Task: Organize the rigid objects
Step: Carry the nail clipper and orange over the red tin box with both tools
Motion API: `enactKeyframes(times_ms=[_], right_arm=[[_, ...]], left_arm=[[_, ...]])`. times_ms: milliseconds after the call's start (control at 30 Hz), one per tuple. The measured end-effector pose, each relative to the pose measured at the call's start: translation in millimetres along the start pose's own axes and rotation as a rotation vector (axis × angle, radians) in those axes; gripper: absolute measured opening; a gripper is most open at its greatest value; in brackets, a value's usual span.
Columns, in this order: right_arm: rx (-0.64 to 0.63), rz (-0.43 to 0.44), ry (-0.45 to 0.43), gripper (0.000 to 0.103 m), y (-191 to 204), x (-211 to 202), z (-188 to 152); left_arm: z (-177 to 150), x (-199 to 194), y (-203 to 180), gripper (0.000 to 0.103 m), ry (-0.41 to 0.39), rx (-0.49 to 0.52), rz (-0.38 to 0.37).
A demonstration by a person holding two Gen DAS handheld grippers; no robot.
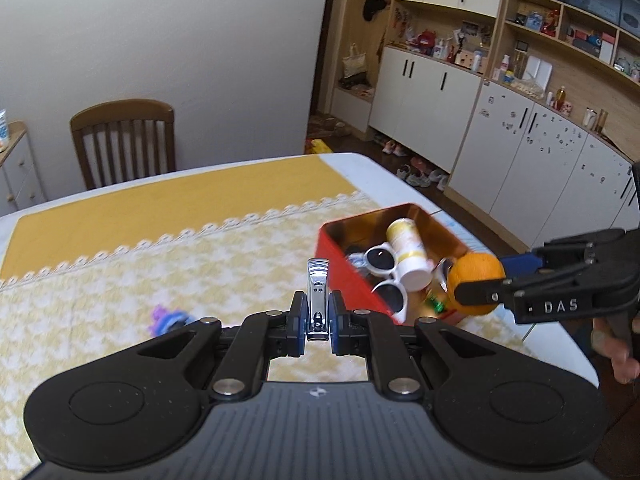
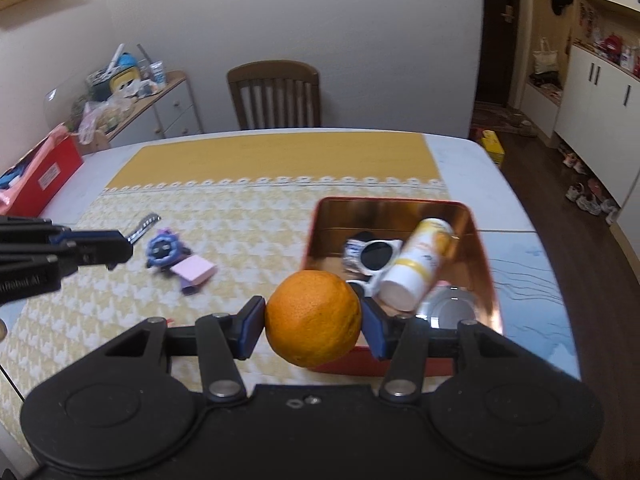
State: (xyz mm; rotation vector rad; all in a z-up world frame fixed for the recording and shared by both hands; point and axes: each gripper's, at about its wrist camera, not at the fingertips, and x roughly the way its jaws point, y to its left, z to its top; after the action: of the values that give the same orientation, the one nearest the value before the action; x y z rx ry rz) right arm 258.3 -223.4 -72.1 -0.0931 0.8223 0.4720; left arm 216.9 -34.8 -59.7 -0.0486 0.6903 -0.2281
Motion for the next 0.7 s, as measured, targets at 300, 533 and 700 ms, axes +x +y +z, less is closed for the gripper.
enactKeyframes(times_ms=[300,533,700], right_arm=[[0.039,-0.041,-0.010,0.051,-47,-3,-5],[0.061,-0.051,-0.004,0.051,-71,5,-3],[0.068,-0.041,0.012,0.051,-76,21,0]], left_arm=[[33,47,-39,0.010,0.020,0.035,-0.031],[52,95,-62,0.010,0.068,0.042,-0.043],[57,128,-71,0.011,0.101,0.078,-0.019]])
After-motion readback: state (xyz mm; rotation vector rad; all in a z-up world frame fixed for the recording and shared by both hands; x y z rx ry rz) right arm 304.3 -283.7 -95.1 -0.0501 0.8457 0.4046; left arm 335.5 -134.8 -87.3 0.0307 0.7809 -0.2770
